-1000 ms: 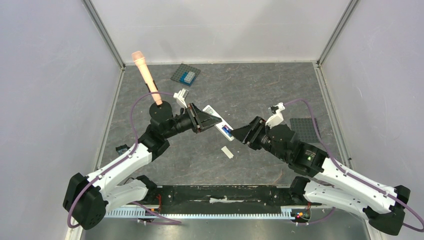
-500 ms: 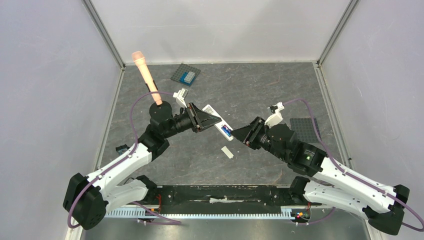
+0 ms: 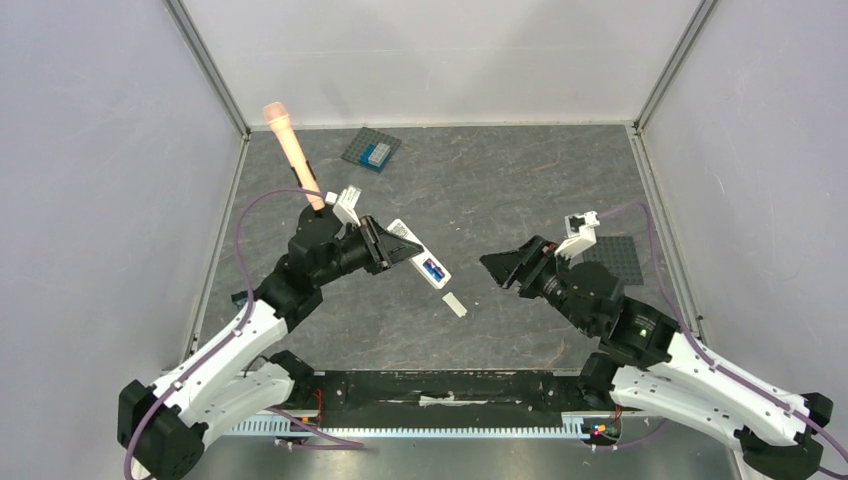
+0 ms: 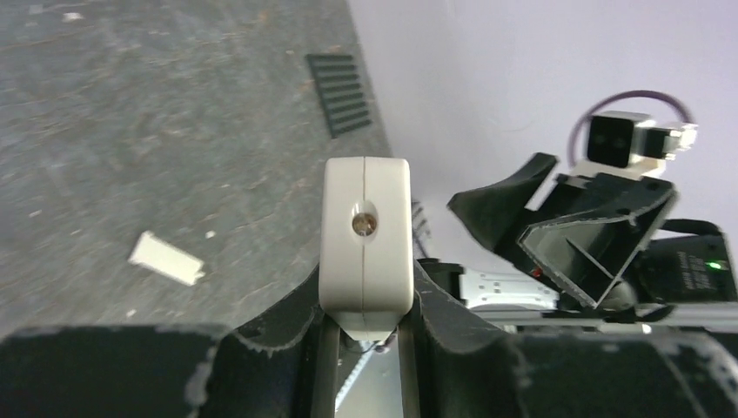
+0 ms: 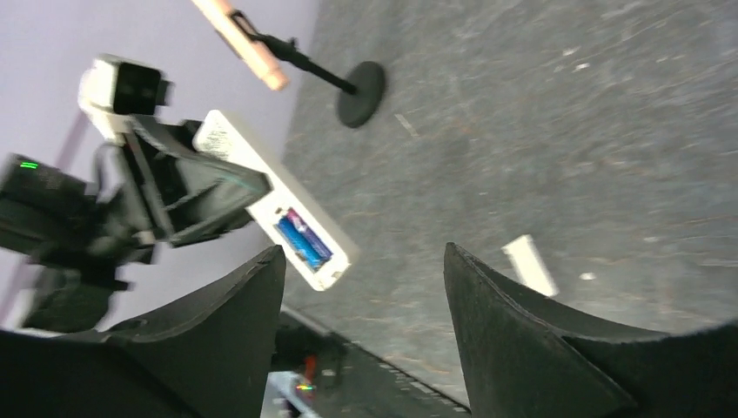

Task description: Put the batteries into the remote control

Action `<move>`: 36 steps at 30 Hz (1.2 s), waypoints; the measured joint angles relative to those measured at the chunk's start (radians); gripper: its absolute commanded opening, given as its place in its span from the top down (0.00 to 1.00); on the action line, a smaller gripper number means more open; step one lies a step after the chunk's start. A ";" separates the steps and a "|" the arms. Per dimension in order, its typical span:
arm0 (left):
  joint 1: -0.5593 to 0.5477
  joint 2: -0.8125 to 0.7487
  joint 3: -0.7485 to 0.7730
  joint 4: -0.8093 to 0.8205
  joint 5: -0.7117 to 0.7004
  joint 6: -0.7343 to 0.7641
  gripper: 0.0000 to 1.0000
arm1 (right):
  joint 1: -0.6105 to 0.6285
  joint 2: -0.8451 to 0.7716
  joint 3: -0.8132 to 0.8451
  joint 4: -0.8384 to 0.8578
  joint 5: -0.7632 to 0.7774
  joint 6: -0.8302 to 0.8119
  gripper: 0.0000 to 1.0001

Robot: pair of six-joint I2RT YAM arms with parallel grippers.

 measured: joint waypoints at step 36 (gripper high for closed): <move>0.018 -0.009 -0.503 0.123 -0.275 -0.141 0.98 | 0.089 1.070 0.307 -0.140 -0.106 -0.642 0.29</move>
